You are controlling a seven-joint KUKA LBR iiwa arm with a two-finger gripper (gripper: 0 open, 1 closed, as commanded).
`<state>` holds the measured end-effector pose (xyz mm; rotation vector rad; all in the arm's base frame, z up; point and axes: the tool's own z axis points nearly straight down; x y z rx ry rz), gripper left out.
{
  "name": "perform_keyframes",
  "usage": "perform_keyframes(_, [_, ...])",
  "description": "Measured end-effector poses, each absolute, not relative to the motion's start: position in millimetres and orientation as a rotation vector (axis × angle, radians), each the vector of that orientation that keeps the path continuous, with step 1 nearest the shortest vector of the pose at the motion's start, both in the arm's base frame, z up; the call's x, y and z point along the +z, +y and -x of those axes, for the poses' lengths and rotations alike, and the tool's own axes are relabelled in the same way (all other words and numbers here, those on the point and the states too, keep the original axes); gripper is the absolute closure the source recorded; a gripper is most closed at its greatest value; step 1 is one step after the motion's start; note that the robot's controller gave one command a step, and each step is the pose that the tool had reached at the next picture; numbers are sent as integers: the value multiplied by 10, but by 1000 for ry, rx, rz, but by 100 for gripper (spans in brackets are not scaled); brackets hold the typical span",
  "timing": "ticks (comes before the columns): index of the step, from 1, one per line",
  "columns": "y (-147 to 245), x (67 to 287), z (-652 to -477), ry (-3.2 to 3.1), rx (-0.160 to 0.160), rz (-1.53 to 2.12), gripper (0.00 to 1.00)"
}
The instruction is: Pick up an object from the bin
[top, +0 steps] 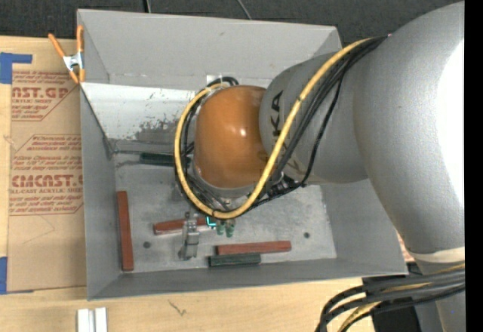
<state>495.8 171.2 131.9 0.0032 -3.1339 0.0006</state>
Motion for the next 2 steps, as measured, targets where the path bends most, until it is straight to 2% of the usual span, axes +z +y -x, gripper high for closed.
perform_keyframes(1, [1705, 1360, -4980, -3141, -2, 0, 0])
perform_keyframes(2, [1393, 775, -5097, -3144, -4, 75, 0])
